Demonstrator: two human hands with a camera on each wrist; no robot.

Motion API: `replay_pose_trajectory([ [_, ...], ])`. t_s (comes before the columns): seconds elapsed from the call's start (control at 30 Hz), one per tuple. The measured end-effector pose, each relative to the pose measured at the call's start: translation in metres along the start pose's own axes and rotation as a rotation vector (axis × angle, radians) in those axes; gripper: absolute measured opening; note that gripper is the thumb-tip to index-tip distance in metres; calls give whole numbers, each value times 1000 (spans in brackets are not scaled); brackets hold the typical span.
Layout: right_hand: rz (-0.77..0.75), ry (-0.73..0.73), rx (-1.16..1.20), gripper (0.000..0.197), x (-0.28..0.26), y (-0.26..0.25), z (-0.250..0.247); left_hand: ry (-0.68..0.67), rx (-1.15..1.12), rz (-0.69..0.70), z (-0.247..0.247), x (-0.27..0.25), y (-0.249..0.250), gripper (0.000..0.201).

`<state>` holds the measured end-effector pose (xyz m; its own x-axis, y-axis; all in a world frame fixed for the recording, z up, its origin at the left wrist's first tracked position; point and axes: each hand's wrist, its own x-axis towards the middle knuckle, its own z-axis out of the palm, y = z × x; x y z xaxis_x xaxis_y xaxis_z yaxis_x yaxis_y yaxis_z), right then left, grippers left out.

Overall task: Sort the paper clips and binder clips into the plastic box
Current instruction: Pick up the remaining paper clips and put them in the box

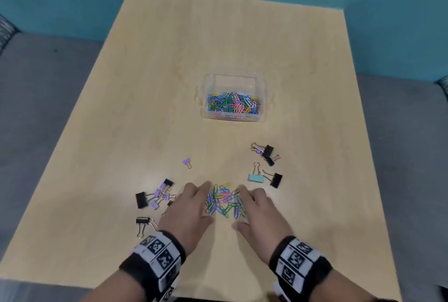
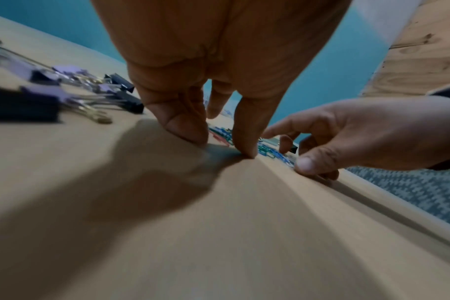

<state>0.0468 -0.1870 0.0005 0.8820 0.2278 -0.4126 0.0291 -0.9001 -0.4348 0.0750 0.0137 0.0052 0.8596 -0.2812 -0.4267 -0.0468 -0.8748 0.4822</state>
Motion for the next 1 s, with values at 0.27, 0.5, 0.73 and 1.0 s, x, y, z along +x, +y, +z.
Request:
replay_pose_trajectory([
  [0.27,9,83,-4,30,35,-24,3,39,69,62,2,27,15,20],
  [0.5,-14,48,-46,34,34,-28,-7,79,147,68,2,28,19,6],
  [0.73,56,63,-16,23,34,-25,-10,86,94,-28,5,27,19,18],
  [1.0,90,37,104,9,36,-16,-15,22,124,-29,1,29,16,27],
])
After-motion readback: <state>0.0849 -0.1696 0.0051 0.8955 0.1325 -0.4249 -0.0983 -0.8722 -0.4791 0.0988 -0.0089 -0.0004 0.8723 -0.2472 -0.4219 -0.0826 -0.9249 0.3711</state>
